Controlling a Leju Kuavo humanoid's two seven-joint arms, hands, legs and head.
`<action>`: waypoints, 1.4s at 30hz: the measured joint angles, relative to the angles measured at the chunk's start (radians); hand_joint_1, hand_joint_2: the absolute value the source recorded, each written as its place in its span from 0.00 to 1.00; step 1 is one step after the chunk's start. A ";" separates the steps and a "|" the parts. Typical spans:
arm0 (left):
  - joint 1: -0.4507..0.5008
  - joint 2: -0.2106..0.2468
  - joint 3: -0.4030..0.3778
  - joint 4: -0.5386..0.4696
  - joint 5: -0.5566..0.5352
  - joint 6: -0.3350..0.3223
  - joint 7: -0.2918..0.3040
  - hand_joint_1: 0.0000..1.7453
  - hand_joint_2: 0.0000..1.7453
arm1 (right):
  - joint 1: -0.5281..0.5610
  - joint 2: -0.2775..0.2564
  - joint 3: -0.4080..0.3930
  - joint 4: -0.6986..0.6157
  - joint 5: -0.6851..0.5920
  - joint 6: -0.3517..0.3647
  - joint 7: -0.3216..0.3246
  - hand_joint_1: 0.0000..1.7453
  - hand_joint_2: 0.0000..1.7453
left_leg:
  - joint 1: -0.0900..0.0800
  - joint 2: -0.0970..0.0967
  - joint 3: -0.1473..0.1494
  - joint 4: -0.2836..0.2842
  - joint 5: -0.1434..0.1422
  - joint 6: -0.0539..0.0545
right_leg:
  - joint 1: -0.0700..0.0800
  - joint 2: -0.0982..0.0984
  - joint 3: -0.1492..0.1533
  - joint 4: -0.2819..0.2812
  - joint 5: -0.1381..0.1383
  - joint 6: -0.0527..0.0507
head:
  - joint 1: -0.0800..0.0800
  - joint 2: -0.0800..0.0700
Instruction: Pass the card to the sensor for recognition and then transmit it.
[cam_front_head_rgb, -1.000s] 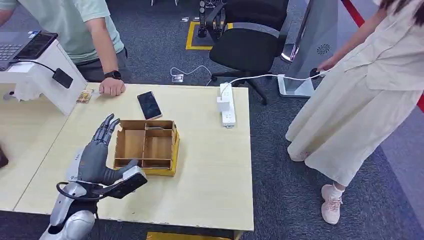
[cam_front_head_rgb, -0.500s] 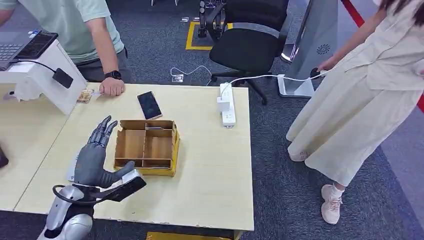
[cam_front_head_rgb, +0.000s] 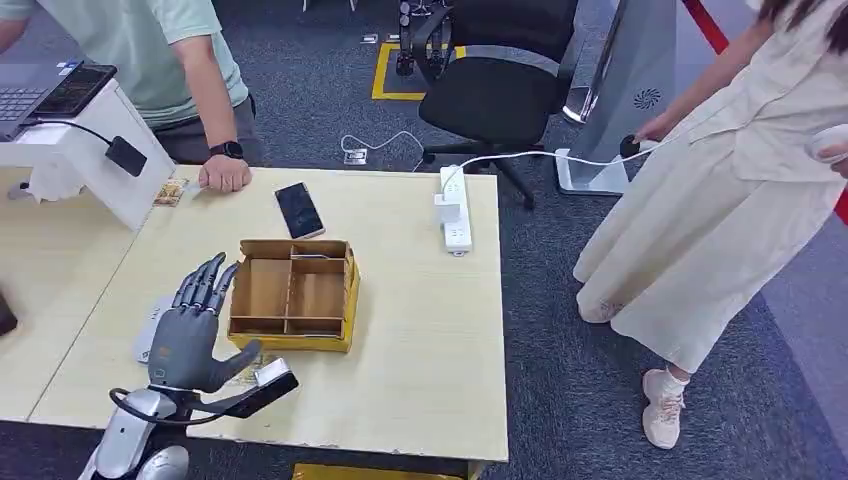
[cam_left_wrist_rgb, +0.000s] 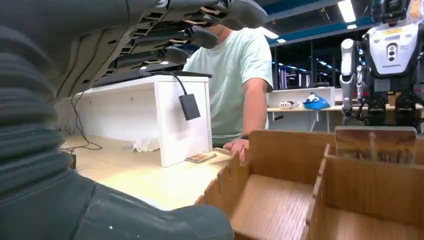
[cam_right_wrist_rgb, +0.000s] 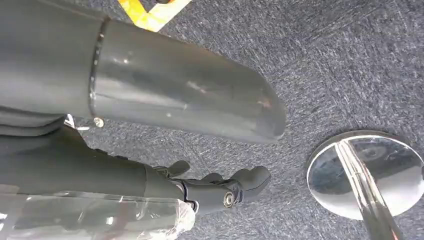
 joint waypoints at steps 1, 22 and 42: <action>0.002 0.002 -0.007 0.004 -0.008 0.001 0.000 0.00 1.00 | 0.000 0.000 0.000 0.000 0.000 0.000 0.000 0.00 0.00 | 0.000 0.000 0.000 0.000 0.000 0.000 | 0.000 0.000 0.000 0.000 0.000 0.000 | 0.000 0.000; -0.016 -0.010 -0.155 0.078 -0.100 0.002 0.036 0.00 1.00 | -0.001 0.000 0.000 0.000 -0.002 0.001 -0.002 0.00 0.00 | 0.000 0.000 0.000 0.000 0.000 0.000 | 0.000 0.000 0.000 0.000 0.000 0.000 | 0.000 0.000; -0.145 -0.071 -0.284 0.178 -0.232 0.038 0.070 0.00 1.00 | -0.006 0.000 0.002 0.001 0.000 0.000 0.008 0.00 0.00 | 0.000 0.000 0.000 0.000 0.000 0.000 | 0.000 0.000 0.000 0.000 0.000 0.000 | 0.000 0.000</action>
